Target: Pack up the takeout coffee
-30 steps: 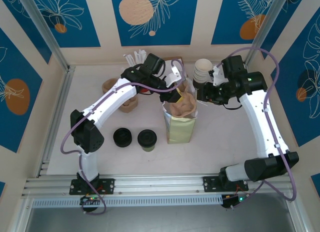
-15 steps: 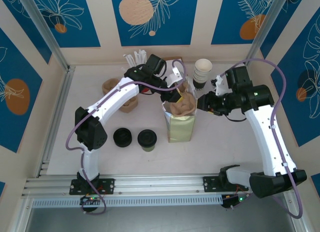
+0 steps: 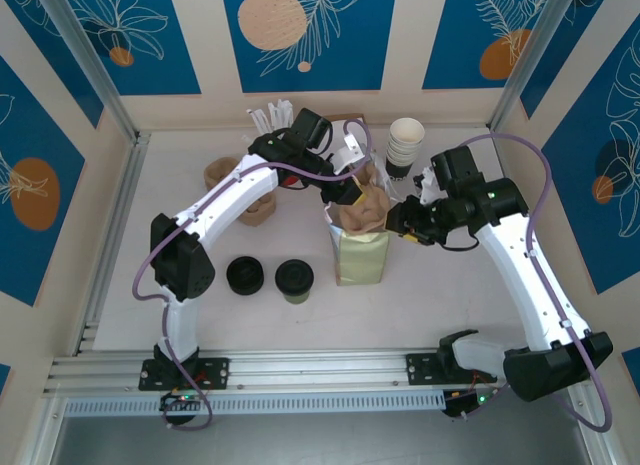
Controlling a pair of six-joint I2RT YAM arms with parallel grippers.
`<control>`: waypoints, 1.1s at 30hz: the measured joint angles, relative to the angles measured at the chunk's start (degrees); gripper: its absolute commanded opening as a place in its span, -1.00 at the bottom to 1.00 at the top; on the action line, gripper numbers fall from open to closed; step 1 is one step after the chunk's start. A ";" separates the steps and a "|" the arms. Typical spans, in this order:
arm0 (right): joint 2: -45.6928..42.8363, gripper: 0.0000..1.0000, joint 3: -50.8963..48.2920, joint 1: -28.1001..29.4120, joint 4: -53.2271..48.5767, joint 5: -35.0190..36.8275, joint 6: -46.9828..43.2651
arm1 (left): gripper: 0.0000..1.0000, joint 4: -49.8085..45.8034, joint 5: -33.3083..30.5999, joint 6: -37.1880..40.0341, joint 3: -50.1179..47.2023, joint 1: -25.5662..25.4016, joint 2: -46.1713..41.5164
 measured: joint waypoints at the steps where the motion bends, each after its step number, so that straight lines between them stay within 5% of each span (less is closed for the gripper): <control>1: 0.00 -0.20 -0.31 0.42 0.22 0.00 0.24 | -0.55 -0.02 0.00 -0.09 0.00 0.04 0.00; 19: -4.02 -0.25 -1.88 5.44 1.57 -1.75 -6.75 | -0.57 0.33 -0.02 -0.52 0.00 0.13 0.02; 33: -0.90 -0.23 5.53 -6.51 3.04 -2.40 -6.14 | -0.57 -2.62 -2.40 2.93 0.13 -0.09 0.02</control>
